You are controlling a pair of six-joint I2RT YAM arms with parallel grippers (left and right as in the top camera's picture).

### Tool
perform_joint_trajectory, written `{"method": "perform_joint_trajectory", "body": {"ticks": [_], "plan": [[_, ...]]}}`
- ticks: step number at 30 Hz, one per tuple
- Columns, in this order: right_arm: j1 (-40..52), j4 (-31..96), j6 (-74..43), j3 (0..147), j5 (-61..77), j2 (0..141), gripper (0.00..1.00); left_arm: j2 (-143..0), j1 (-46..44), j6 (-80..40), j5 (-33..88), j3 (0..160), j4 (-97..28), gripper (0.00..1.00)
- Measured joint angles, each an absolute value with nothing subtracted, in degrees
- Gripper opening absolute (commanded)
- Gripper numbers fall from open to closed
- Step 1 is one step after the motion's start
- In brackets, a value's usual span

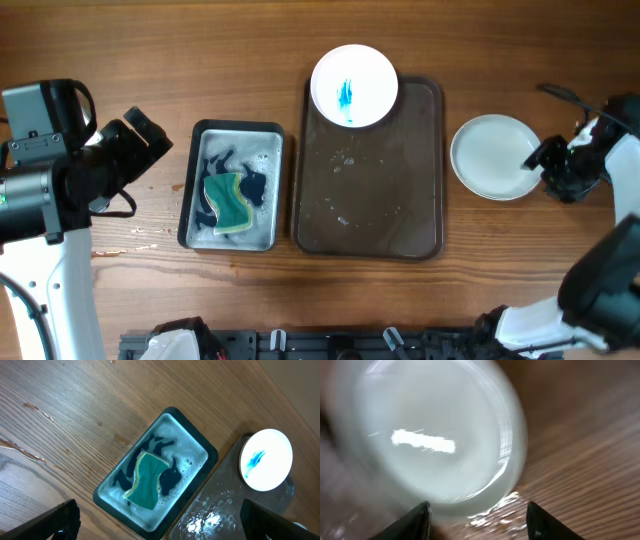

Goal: Clean dirty plates on tray and stack at the side
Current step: 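Carry the plate right and stack it on the first cleaned plate, then move the right gripper to the blue-stained plate and grip its rim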

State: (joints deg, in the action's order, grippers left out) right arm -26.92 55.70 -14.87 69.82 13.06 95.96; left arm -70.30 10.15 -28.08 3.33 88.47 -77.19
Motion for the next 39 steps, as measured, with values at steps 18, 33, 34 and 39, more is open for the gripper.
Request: {"method": "perform_joint_trajectory", "body": {"ticks": [18,33,34,39], "plan": [[11.79,49.04,-9.26,91.13,11.42,92.36,0.67,-70.3,10.15,-28.08,3.36,88.47,-77.17,1.0],[11.79,27.81,-8.71,91.18,8.71,125.97,0.04,-70.3,10.15,-28.08,3.33,88.47,-77.19,1.0],[11.79,27.77,-9.47,91.18,8.71,126.02,0.04,-70.3,10.15,-28.08,3.33,88.47,-77.19,1.0],[11.57,35.7,-10.9,91.15,8.91,124.84,0.04,-70.3,10.15,-28.08,3.33,88.47,-77.17,1.0]]}}
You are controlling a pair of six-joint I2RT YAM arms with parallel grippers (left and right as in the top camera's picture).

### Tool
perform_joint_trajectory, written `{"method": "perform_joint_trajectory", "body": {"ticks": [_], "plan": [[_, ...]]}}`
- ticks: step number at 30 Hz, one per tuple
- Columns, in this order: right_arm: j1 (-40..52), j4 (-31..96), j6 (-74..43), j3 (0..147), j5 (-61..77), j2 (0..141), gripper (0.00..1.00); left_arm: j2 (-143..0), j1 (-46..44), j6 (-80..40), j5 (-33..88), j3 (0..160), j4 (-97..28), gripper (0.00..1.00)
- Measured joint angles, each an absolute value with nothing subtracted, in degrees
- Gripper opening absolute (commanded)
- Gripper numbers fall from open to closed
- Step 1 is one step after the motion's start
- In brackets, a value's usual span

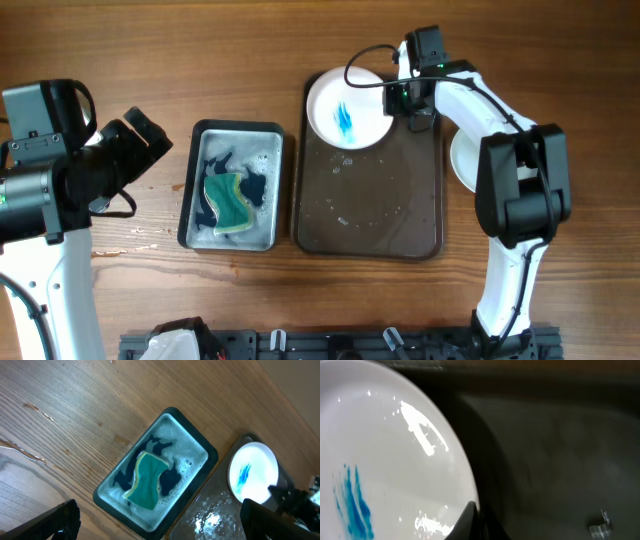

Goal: Clean dirty plates on tray and stack at the side
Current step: 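Move the right gripper to the blue-stained plate and grip its rim, then grasp the green sponge in the basin with the left gripper and lift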

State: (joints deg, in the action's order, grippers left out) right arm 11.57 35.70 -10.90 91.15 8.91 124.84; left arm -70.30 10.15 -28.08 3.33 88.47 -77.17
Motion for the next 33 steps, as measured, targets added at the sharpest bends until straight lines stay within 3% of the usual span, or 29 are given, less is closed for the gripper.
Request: {"method": "perform_joint_trajectory", "body": {"ticks": [9,13,21,22,23,24,25,33], "plan": [[9.96,54.13,-10.63,91.39,8.32,97.12,0.04,-70.3,10.15,-28.1,3.33,88.47,-77.21,1.0],[9.98,63.61,-12.25,90.13,8.58,93.3,0.04,-70.3,10.15,-28.1,3.36,88.47,-77.21,1.0],[10.79,42.06,-24.16,59.96,12.25,95.59,0.04,-70.3,10.15,-28.1,3.33,88.47,-77.17,1.0],[10.79,38.68,-26.15,56.93,12.56,95.59,0.09,-70.3,10.15,-28.1,3.33,88.47,-77.19,1.0],[10.79,37.17,-27.31,55.59,12.73,95.59,0.31,-70.3,10.15,-28.08,3.36,88.47,-77.21,1.0],[10.79,35.94,-28.32,54.7,12.95,95.59,0.43,-70.3,10.15,-28.08,3.33,88.47,-77.19,1.0],[10.79,35.22,-28.86,54.37,13.08,95.59,0.47,-70.3,10.15,-28.08,3.33,88.47,-77.19,1.0],[10.57,47.09,-20.08,62.24,10.94,93.86,0.44,-70.32,10.07,-27.75,8.84,88.47,-77.23,1.0]]}}
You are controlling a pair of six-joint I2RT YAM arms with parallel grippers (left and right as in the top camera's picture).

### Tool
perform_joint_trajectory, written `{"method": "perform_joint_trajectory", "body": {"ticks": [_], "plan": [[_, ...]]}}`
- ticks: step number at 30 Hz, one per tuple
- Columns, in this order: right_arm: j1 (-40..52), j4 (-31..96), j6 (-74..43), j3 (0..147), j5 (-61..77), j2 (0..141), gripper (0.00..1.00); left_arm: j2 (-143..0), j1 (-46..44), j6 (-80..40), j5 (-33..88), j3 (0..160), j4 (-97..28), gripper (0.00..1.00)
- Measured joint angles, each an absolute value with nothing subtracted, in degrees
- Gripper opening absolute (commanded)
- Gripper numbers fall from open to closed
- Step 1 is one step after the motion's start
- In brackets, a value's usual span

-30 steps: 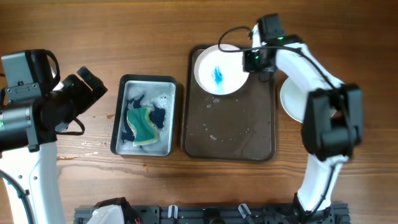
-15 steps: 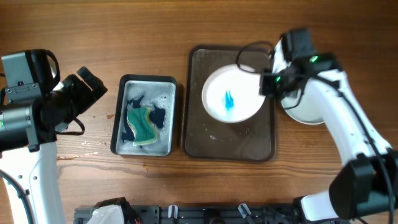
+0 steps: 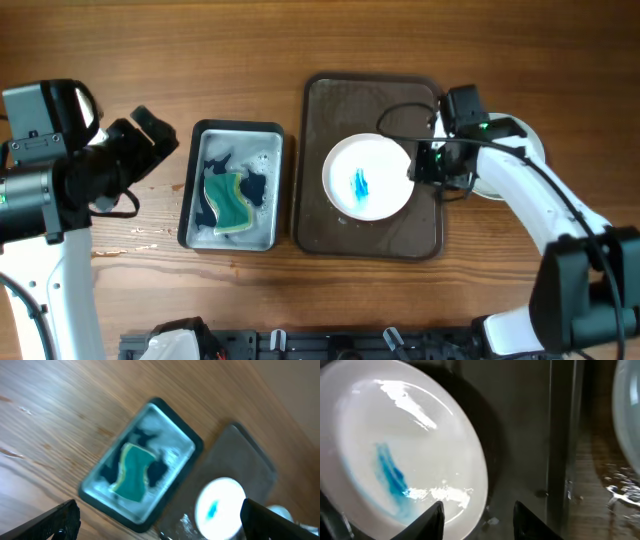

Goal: Clean dirty plates on tray and stack at the side
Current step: 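Grasp the green sponge in the basin with the left gripper and lift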

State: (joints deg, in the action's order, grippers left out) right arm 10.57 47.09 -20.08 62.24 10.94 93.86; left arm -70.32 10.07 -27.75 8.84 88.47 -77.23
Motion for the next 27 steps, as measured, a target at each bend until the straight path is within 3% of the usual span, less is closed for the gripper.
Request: {"method": "perform_joint_trajectory", "body": {"ticks": [2,4,7,8,10,17,20,25,27], "plan": [[10.5,48.8,-16.8,64.51,10.59,90.76,0.45,-70.76,8.62,-27.22,10.96,88.44,-78.28,0.97],[10.5,48.9,-14.37,65.84,10.39,85.56,0.45,-71.64,5.63,-26.92,12.53,87.26,-78.43,0.77],[10.5,48.95,-12.82,66.11,10.22,80.49,0.54,-73.1,0.3,-26.7,11.94,80.2,-76.75,0.57],[10.5,48.97,-12.43,66.17,10.22,79.33,0.54,-74.0,-1.41,-27.38,11.2,76.84,-74.78,0.43],[10.5,49.19,-12.01,66.17,10.2,78.76,0.54,-76.07,-3.9,-28.84,9.72,69.63,-69.41,0.31],[10.5,49.71,-11.84,66.17,10.17,78.78,0.54,-87.79,-9.28,-32.29,7.81,51.7,-49.5,0.26],[10.5,49.78,-11.84,66.17,10.17,78.78,0.54,-93.86,-10.52,-32.69,6.17,50.89,-46.5,0.04],[10.5,50.26,-11.84,66.17,10.2,78.78,0.53,-96.62,-10.83,-33.32,4.69,52.01,-47.11,0.05],[10.5,50.37,-11.84,66.17,10.2,78.78,0.53,-97.06,-10.83,-33.32,4.75,53.54,-49.34,0.27]]}}
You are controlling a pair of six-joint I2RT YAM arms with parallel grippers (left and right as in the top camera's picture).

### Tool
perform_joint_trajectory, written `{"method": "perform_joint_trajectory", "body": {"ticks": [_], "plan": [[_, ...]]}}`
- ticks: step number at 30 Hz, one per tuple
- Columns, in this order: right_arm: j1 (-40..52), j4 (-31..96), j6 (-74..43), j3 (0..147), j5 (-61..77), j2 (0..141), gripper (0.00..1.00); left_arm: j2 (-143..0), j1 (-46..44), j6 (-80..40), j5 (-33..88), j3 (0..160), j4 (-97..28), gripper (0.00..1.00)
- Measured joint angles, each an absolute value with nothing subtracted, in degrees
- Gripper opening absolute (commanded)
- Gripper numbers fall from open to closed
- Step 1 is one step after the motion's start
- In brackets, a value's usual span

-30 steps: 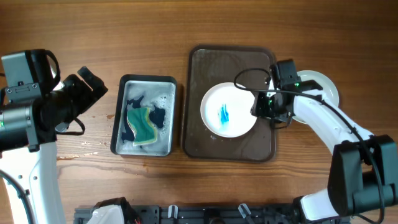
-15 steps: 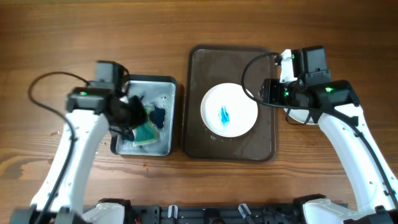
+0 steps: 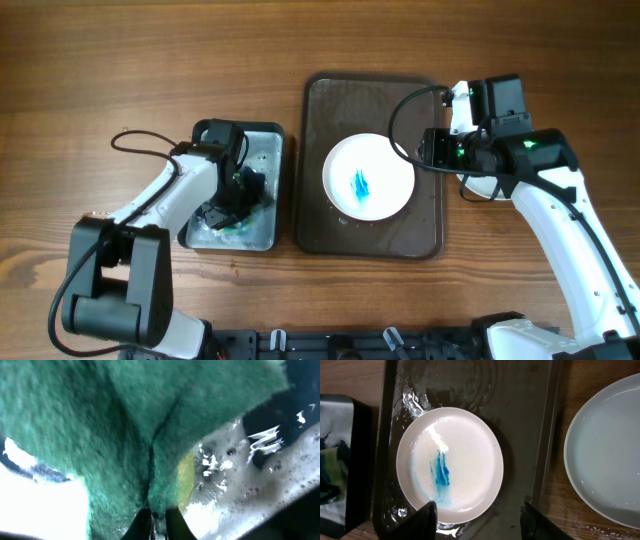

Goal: Clean dirty plates on tray and stack at the side
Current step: 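Grasp the green sponge in the basin with the left gripper and lift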

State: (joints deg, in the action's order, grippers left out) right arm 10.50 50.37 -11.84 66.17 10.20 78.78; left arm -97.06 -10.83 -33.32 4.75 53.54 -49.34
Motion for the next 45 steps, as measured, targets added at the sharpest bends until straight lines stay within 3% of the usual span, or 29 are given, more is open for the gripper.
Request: {"method": "perform_joint_trajectory", "body": {"ticks": [4,9,10,12,15,16,21,22,25,26,31,33,36,42,45], "plan": [[10.5,50.83,-11.84,66.17,10.2,78.78,0.53,-96.01,-10.87,-33.26,4.93,59.53,-56.42,0.62],[10.5,51.24,-11.84,66.17,10.2,78.78,0.53,-91.07,-10.87,-33.1,-0.56,63.33,-58.11,0.63],[10.5,51.24,-11.84,66.17,10.2,78.78,0.53,-91.02,-10.87,-33.08,-1.98,63.33,-58.04,0.61],[10.5,51.24,-11.84,66.17,10.2,78.78,0.53,-91.46,-10.87,-33.06,-4.86,62.46,-56.29,0.47],[10.5,51.24,-11.86,66.17,10.2,78.78,0.53,-93.69,-10.87,-32.84,-8.34,58.46,-48.73,0.08],[10.5,51.29,-11.88,66.17,10.2,78.78,0.53,-94.87,-10.87,-32.91,-8.99,57.17,-46.74,0.04],[10.5,51.94,-11.9,66.17,10.2,78.78,0.49,-97.6,-10.9,-32.42,-10.72,55.07,-42.06,0.04],[10.5,51.94,-11.92,66.17,10.2,78.78,0.49,-97.6,-10.9,-31.79,-10.7,55.4,-42.76,0.11],[10.5,52.14,-12.1,66.17,10.17,78.78,0.49,-97.49,-10.87,-30.28,-10.39,59.09,-49.19,0.54],[10.5,52.23,-12.1,66.17,10.2,78.78,0.49,-97.25,-10.9,-29.93,-10.15,61.06,-51.9,0.6],[10.5,52.88,-12.1,66.17,10.2,78.78,0.49,-94.04,-10.87,-29.19,-5.89,67.99,-61.04,0.63],[10.5,53.32,-12.1,66.17,10.2,78.78,0.49,-93.84,-10.87,-29.19,-3.95,67.33,-62.74,0.54],[10.5,53.63,-12.1,66.17,10.17,78.78,0.49,-93.78,-10.87,-29.39,-2.76,63.9,-59.02,0.53],[10.5,53.78,-12.1,66.17,10.17,78.78,0.49,-93.54,-10.87,-31.53,-3.22,48.71,-40.21,0.04],[10.5,53.76,-13.63,66.17,9.96,78.78,0.53,-92.77,-10.87,-31.81,-4.16,47.48,-38.3,0.04]]}}
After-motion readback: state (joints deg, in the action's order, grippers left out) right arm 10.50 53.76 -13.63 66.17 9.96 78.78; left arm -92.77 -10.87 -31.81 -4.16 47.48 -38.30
